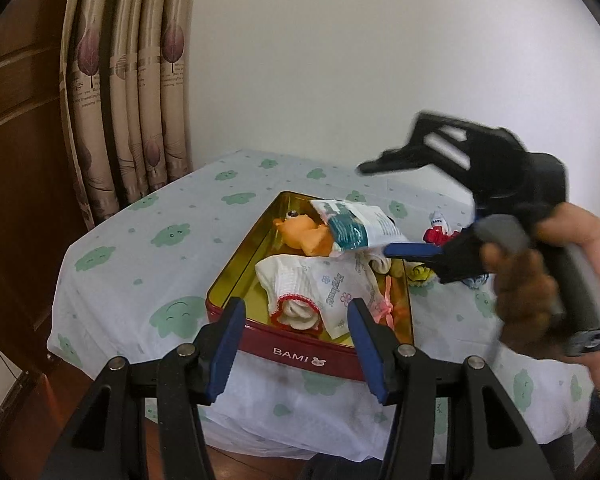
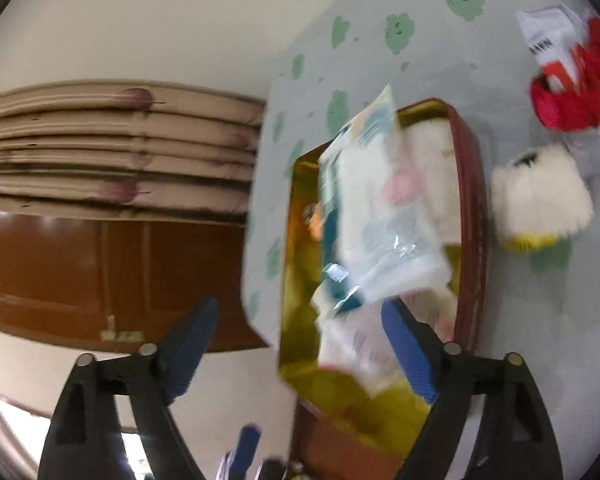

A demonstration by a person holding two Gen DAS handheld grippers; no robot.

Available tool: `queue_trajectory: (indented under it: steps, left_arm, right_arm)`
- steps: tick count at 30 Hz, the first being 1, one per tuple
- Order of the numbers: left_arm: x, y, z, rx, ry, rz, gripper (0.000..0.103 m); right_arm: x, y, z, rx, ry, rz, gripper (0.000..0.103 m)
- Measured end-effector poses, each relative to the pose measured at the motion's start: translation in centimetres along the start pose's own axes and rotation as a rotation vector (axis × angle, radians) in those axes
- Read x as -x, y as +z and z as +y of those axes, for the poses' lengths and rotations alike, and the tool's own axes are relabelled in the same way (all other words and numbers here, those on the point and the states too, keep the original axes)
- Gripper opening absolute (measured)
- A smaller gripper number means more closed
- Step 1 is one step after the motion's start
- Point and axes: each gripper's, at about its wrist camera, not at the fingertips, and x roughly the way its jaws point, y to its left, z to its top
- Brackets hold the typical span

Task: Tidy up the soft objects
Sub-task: 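Withdraw the right tool from the tin, then reach the left gripper to the white fluffy puff and grasp it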

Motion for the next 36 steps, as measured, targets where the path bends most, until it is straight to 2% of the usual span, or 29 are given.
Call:
queue_trajectory:
  steps: [1,2,3,4,7,8,9,10,12,13,14,17,19,20,23,27,29,31,36]
  left_arm:
    - [-0.1,0.0,-0.1,-0.003,0.002,0.004,0.054]
    - [-0.1,-0.1,-0.2,-0.006,0.002,0.006,0.054]
    - [0.0,-0.1,-0.4,-0.013,0.004,0.005,0.054]
    - [0.1,-0.1,-0.5,-0.019,0.008,-0.001,0.054]
    - [0.6,-0.2,-1.1,-0.048,0.024,-0.032,0.054]
    - [0.7,-0.2,-1.4,-0.065,0.030,-0.038,0.054]
    - [0.7,-0.4,-1.8,-0.088,0.035,-0.039,0.054]
    - [0.7,-0.5,-2.1,-0.100,0.033,-0.040,0.054]
    - [0.8,-0.7,-2.8,-0.125,0.016,-0.040,0.054]
    - [0.8,-0.8,-3.2,-0.141,0.007,-0.041,0.054]
    - [0.9,-1.0,-3.6,-0.158,-0.003,-0.043,0.054]
    - [1.1,-1.6,-5.3,-0.214,-0.063,-0.042,0.054]
    - [1.0,-2.2,-6.9,-0.269,-0.119,-0.020,0.054]
    - [0.9,-2.5,-7.5,-0.290,-0.140,-0.007,0.054]
    - [1.0,-2.7,-10.3,-0.387,-0.219,0.013,0.054]
    - [0.8,-0.5,-13.9,-0.553,-0.320,-0.043,0.054]
    - [-0.2,0.8,-15.2,-0.614,-0.364,-0.034,0.055]
    - [-2.2,2.5,-16.7,-0.682,-0.421,0.030,0.055]
    - [-8.5,4.6,-20.0,-0.878,-0.450,0.233,0.055]
  right_arm:
    - [-0.1,0.1,-0.2,-0.011,0.039,0.030,0.099]
    - [-0.7,0.1,-0.9,-0.056,0.126,0.124,0.097]
    - [-0.7,-0.1,-1.3,-0.095,0.185,0.160,0.097]
    - [0.2,-0.7,-1.4,-0.092,0.218,0.145,0.097]
    - [3.7,-2.2,-0.1,0.058,0.190,0.089,0.097]
    - [6.4,-3.1,0.2,0.129,0.179,0.012,0.097]
    - [9.2,-3.8,0.2,0.198,0.131,-0.094,0.097]
    - [11.1,-4.1,0.0,0.246,0.074,-0.171,0.097]
    - [16.5,-5.9,-0.9,0.431,-0.254,-0.404,0.097]
    - [17.7,-6.5,-1.3,0.488,-0.412,-0.467,0.097]
    - [19.2,-7.3,-2.5,0.547,-0.614,-0.527,0.097]
    - [21.5,-8.3,-6.4,0.586,-0.925,-0.552,0.097]
    - [22.8,-8.5,-9.7,0.569,-1.083,-0.539,0.096]
    - [23.5,-8.4,-10.8,0.559,-1.111,-0.537,0.096]
    - [24.8,-8.4,-13.9,0.496,-1.143,-0.527,0.096]
    - [25.6,-8.6,-16.4,0.426,-1.056,-0.531,0.095]
    - [25.2,-8.7,-17.3,0.405,-1.027,-0.524,0.095]
    - [24.5,-8.6,-17.6,0.392,-1.014,-0.512,0.094]
    - [25.0,-8.9,-17.3,0.381,-0.949,-0.520,0.094]
